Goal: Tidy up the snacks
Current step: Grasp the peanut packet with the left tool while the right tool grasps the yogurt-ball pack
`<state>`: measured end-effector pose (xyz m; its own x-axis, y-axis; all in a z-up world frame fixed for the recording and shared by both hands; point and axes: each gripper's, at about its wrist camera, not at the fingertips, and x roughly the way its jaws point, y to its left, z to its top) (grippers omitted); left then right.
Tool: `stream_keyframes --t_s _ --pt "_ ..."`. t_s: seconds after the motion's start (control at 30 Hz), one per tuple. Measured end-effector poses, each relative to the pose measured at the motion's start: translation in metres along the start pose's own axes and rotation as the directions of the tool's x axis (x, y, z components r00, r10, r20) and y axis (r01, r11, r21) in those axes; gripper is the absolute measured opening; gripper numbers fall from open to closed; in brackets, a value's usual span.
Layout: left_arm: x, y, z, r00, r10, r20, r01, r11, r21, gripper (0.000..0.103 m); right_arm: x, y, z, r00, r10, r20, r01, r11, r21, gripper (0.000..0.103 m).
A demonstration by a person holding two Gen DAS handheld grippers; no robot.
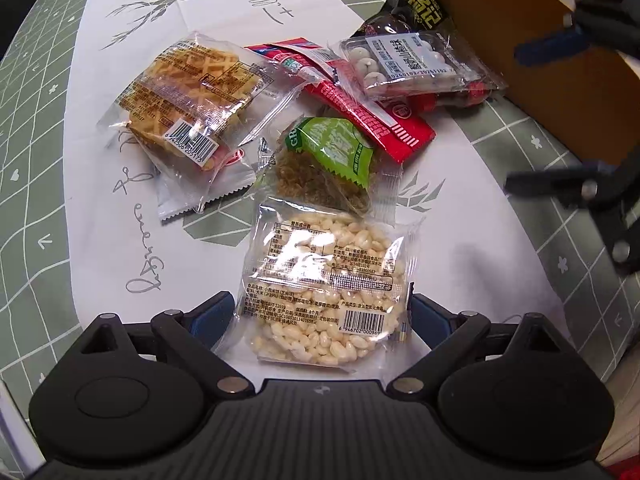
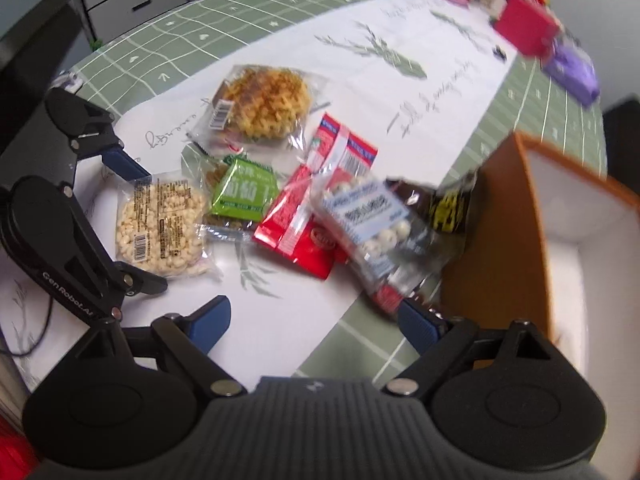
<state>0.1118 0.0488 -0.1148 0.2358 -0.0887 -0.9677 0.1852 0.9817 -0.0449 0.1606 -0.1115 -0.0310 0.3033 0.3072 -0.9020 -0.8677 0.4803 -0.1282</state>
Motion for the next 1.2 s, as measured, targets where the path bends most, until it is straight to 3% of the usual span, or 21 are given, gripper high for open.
stream_keyframes --t_s 0.13,0.33,0.67,0.73,0.83,0.93,1.2 --pt "0.004 -0.011 -0.001 0.999 0.034 -0.002 -0.034 0.998 0.061 0.103 0.005 -0.004 0.01 0.993 -0.115 0.01 0.115 0.983 -0.143 0.089" --pt "0.001 -0.01 -0.003 0.999 0.033 0.013 -0.033 0.999 0.04 0.103 0.027 -0.005 0.023 0.985 -0.172 -0.009 0.159 0.931 -0.329 0.089" --pt "-0.007 -0.01 -0.011 0.996 0.049 0.074 -0.049 0.999 0.007 0.096 0.058 -0.004 0.026 0.969 -0.231 -0.092 0.185 0.916 -0.355 0.082" --pt "-0.008 -0.01 -0.013 0.996 0.05 0.075 -0.05 0.999 0.001 0.096 0.061 0.0 0.02 0.961 -0.257 -0.106 0.201 0.906 -0.372 0.077" --pt "-0.009 -0.011 -0.012 0.997 0.051 0.066 -0.051 0.999 -0.003 0.095 0.062 0.0 0.013 0.954 -0.274 -0.122 0.213 0.905 -0.368 0.058" --pt "-0.009 -0.009 -0.01 0.997 0.046 0.057 -0.045 0.999 -0.011 0.095 0.058 0.0 0.01 0.96 -0.252 -0.119 0.198 0.918 -0.342 0.049" --pt "-0.013 -0.003 -0.01 0.998 0.021 0.06 -0.019 0.999 -0.041 0.095 0.039 0.011 0.011 0.962 -0.248 -0.114 0.206 0.934 -0.292 0.009"
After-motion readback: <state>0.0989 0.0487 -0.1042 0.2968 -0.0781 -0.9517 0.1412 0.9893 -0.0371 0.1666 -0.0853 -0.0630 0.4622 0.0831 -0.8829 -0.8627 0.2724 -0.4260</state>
